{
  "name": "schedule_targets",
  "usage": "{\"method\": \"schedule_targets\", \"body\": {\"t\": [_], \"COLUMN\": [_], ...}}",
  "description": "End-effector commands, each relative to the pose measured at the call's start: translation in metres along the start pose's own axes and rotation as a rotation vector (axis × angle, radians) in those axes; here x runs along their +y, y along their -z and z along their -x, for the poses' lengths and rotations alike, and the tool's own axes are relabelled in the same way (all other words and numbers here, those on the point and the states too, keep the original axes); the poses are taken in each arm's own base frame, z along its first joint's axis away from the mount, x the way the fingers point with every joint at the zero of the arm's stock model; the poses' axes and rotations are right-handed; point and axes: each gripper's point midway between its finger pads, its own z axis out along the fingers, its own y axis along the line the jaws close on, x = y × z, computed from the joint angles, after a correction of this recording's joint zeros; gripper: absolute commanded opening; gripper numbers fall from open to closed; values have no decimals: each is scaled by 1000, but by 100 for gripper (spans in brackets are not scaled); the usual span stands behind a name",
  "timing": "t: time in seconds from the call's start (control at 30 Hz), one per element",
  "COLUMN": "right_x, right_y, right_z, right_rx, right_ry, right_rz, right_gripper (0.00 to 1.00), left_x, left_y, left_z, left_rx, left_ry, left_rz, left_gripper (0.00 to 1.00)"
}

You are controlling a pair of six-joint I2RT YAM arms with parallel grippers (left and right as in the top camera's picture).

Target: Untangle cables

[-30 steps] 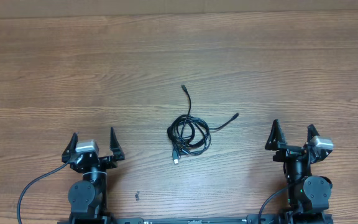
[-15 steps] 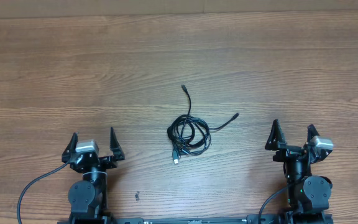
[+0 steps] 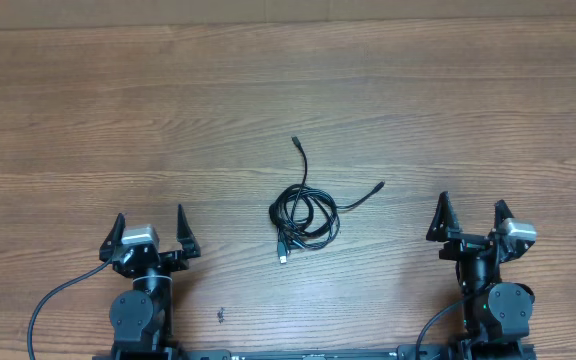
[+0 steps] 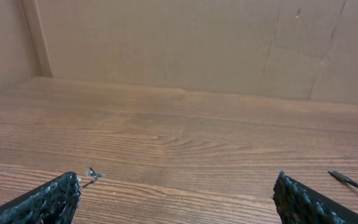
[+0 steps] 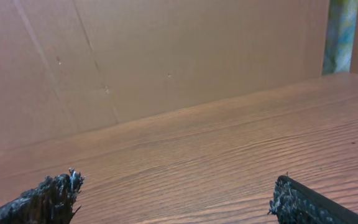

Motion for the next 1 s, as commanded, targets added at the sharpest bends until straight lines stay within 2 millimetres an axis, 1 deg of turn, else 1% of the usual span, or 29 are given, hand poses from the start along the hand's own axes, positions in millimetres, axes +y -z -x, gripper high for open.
{"method": "schedule_targets", "body": {"t": [0.0,0.53,0.7,0.77,0.8,0.87,0.93,0.97], "right_x": [-2,-2,-2,-2,-2,-2,-2,-2], "right_y": [0,0,0,0,0,0,0,0], "right_z": [-1,-1,-1,-1,-1,-1,-1,-1], "right_rx": [-7,-7,-7,-7,-7,-7,-7,-7], "right_ry": [-4,-4,-4,-4,-4,-4,-4,-4], "right_rz": [-6,-6,-6,-6,-6,-6,-6,-6], "right_gripper": [100,100,100,100,100,100,100,100], "left_x": [2,2,-3,-9,-22,-44,-57,-59], "left_y": [0,0,0,0,2,7,14,16], "left_z": [0,1,0,4,10,20,32,37], "left_rx": [-6,-6,-4,-17,-37,-69,-86,-83], "left_ry": [-18,-17,-8,14,32,33,74,117], "left_rz": [7,6,-23,-56,-136,-261,-342,-357], "left_gripper": [100,99,100,100,100,100,100,100]}}
